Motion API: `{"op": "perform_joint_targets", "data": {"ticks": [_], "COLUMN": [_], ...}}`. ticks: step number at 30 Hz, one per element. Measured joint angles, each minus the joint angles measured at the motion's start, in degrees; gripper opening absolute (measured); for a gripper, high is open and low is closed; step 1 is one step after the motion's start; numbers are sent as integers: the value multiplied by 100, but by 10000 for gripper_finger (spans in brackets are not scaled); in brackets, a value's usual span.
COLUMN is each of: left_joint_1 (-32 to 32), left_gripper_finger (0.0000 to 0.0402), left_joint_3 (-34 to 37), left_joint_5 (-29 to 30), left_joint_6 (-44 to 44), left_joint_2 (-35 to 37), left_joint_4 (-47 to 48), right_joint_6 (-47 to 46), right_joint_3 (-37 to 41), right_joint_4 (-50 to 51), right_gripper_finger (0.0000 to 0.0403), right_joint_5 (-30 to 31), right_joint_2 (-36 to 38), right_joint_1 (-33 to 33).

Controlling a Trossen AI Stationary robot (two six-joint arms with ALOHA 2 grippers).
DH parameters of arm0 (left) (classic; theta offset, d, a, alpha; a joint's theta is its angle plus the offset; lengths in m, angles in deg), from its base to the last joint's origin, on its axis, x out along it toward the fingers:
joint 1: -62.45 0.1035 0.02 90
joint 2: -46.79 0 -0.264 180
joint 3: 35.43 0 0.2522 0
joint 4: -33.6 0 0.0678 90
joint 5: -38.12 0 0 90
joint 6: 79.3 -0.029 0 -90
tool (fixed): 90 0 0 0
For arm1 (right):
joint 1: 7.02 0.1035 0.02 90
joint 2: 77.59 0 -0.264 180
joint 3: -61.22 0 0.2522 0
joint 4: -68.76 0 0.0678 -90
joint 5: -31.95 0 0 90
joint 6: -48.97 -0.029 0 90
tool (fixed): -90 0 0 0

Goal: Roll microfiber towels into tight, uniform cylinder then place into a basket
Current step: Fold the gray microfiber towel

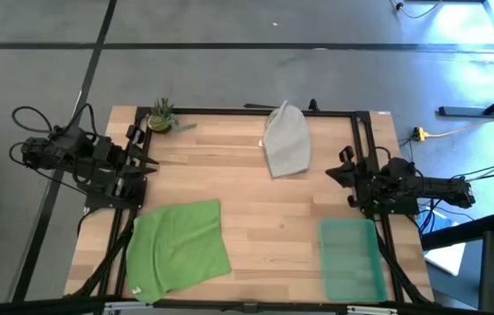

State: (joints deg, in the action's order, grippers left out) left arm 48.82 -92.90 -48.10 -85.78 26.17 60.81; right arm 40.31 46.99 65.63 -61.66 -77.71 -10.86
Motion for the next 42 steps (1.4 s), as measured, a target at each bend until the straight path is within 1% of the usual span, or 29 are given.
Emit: {"op": "perform_joint_targets", "data": {"ticks": [3, 7, 9, 11, 12, 14, 16, 20, 22, 25, 29, 31, 33, 36, 40, 42], "left_joint_1": [-1, -1, -2, -2, -2, -2, -2, -2, -2, 0, 10, 70, 159, 277, 283, 283], "left_gripper_finger": [69, 69, 69, 69, 69, 69, 69, 69, 69, 69, 69, 69, 69, 69, 69, 69], "left_joint_3": [1, -1, -1, -1, -1, -45, -194, -664, -949, -1427, -2022, -2216, -2333, -2334, -2307, -2307], "left_joint_5": [-1, 1, 51, 369, 573, 969, 1274, 1368, 1368, 1367, 1372, 1398, 1464, 1486, 1481, 1481], "left_joint_6": [-1, -11, -185, -192, -15, 366, 440, 354, 352, 325, 303, 451, 618, 604, 592, 595], "left_joint_2": [0, 0, 0, 13, 10, -43, -192, -654, -993, -1639, -2418, -2689, -2820, -2954, -3059, -3076], "left_joint_4": [0, 0, -46, -47, -62, -20, 182, 816, 1197, 1733, 2488, 2683, 2879, 2953, 2974, 2944], "right_joint_6": [-2, 0, -9, 6, 59, 241, 409, 468, 468, 394, 137, -47, -189, -349, -580, -549], "right_joint_3": [0, -2, -4, -119, -202, -454, -785, -1530, -1921, -2465, -3158, -3487, -3784, -4204, -4583, -4778], "right_joint_4": [-18, -337, -437, -368, -317, 5, 435, 1625, 2208, 2683, 3426, 3806, 4169, 4601, 4858, 4964], "right_gripper_finger": [3, 4, 3, 2, 2, 2, 2, 2, 2, 2, 2, 2, 2, 2, 8, 14], "right_joint_5": [155, 170, 235, 366, 422, 562, 708, 956, 1004, 1003, 787, 753, 657, 480, 419, 238], "right_joint_2": [0, 2, 0, -2, -9, -33, -92, -397, -675, -1184, -1911, -2366, -2841, -3645, -4707, -5123], "right_joint_1": [0, 0, 0, 0, 0, 0, 0, 0, 0, 0, 2, 2, 0, 2, 2, 0]}}
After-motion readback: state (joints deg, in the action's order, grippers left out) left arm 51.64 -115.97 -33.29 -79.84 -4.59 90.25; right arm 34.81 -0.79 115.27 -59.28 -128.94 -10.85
